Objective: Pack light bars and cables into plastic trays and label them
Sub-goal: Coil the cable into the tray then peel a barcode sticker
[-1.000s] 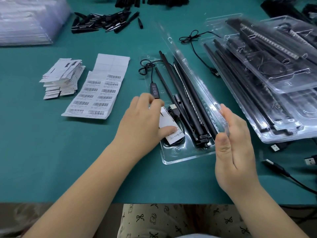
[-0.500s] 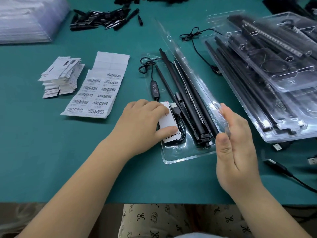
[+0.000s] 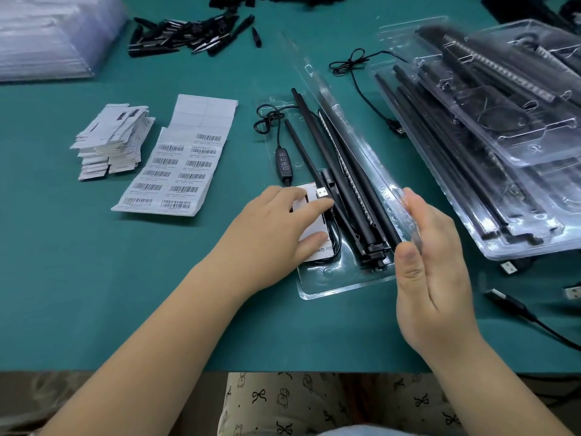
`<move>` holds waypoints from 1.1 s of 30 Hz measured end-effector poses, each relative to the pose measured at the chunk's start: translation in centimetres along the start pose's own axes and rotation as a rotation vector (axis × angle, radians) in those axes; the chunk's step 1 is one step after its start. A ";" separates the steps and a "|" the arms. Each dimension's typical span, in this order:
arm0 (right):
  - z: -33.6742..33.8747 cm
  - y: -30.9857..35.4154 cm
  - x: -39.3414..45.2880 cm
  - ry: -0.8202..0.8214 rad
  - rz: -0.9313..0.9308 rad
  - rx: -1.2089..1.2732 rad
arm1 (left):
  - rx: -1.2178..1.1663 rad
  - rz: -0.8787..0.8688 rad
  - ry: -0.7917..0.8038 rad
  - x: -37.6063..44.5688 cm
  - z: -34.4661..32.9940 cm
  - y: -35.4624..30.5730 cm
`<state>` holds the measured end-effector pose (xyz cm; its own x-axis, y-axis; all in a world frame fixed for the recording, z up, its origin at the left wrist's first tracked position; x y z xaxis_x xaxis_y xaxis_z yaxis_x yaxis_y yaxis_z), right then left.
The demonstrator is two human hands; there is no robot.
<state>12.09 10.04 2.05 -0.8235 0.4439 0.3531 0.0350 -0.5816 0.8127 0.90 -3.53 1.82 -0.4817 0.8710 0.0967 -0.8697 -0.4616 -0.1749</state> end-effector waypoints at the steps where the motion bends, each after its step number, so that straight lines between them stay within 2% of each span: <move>1: 0.0 0.0 0.0 0.001 0.001 -0.002 | -0.002 0.007 -0.008 0.0 0.1 -0.2; 5: 0.1 0.0 0.0 0.002 0.000 -0.006 | 0.080 -0.018 -0.141 0.1 0.5 -1.0; 13: 0.0 0.0 0.0 0.007 0.000 -0.006 | 0.114 -0.015 -0.202 0.1 0.1 -1.4; 19: -0.1 0.0 0.0 0.005 -0.009 -0.001 | 0.077 0.142 -0.186 0.3 0.0 -2.2; 26: 0.1 0.1 0.0 0.002 -0.029 -0.017 | 0.017 0.074 -0.052 0.5 -0.4 -0.3; 30: 0.8 0.3 0.5 -0.074 -0.138 -0.019 | 0.025 0.053 -0.045 0.1 -0.5 0.4; 33: 2.8 2.9 -0.5 -0.185 0.006 -0.049 | -0.011 0.071 -0.100 -0.3 -0.6 0.5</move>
<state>14.21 10.01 5.52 -0.7054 0.5552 0.4406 0.0080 -0.6154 0.7882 0.70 -3.87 1.11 -0.5511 0.8146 0.1806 -0.8319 -0.5194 -0.1956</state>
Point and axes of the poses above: each hand's wrist, its own x-axis towards the middle knuckle, its own z-axis out of the back of the hand, y = z × x, the point moved 6 cm from there along x, towards the middle knuckle, and after that the axes turned 14 degrees about -z, right-handed, at the moved point
